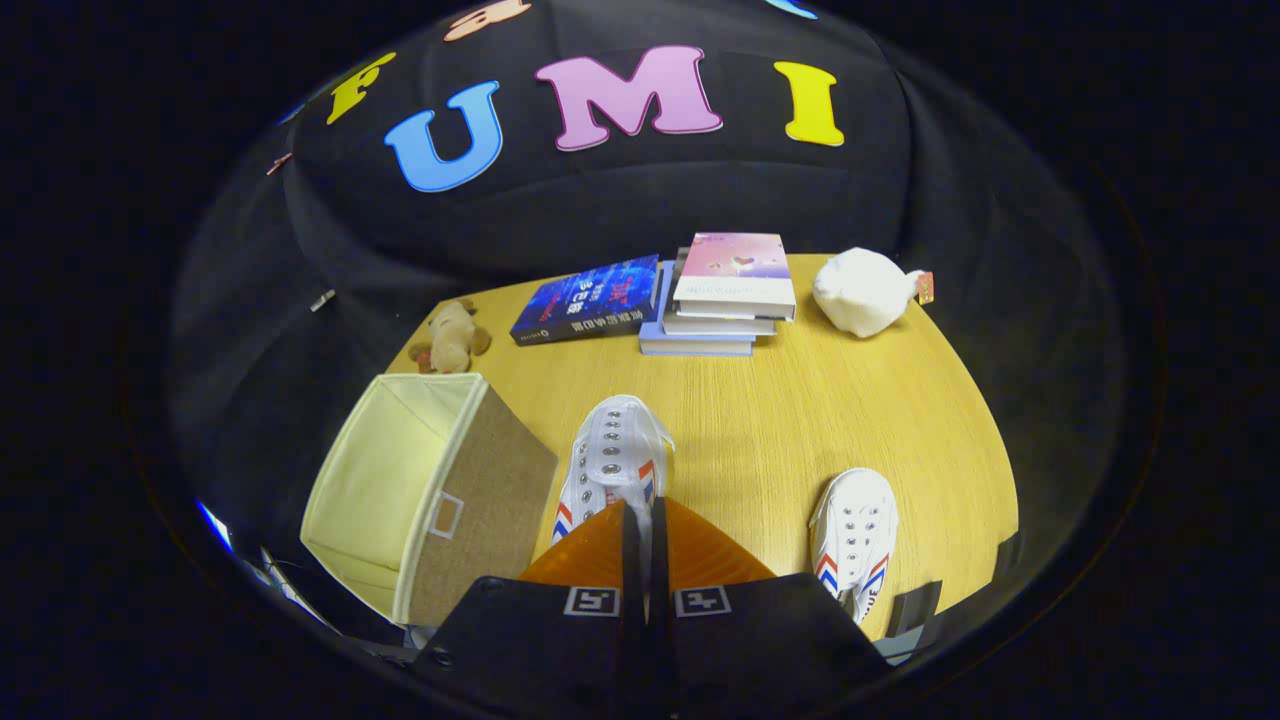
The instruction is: Open the storage box then place both shoes into the box .Put the left shoe in first, then the right shoe, with the right side of both shoes facing outward in a uniform manner.
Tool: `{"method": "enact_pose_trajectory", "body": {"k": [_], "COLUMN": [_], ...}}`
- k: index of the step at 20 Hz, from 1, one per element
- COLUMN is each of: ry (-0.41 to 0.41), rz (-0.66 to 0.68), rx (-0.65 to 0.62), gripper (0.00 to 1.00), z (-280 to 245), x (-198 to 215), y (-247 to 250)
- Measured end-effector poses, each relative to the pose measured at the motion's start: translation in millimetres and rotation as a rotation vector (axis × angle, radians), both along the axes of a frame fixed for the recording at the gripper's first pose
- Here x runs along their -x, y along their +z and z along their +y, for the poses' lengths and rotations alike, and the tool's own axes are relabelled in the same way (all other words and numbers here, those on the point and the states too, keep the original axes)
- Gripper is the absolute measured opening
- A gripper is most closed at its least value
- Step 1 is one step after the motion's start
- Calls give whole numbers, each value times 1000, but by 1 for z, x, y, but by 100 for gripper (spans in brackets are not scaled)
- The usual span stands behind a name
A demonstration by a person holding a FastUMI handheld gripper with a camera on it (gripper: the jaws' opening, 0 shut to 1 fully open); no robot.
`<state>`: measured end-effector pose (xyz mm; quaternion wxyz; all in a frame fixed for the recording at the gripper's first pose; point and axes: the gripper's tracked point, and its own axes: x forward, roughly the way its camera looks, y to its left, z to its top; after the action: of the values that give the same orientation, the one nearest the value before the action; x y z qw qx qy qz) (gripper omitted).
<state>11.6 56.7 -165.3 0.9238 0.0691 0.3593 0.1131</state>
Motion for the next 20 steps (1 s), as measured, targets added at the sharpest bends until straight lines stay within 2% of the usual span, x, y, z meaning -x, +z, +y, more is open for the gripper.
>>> {"method": "enact_pose_trajectory", "body": {"k": [6, 10, 15, 20], "ry": [48, 99, 172, 239], "rz": [-121, -156, -144, -60], "rx": [-88, -159, -208, -216], "gripper": [5, 5, 5, 5], "z": [40, 85, 146, 201], "x": [-7, -2, 9, 32], "y": [85, 121, 125, 93]}}
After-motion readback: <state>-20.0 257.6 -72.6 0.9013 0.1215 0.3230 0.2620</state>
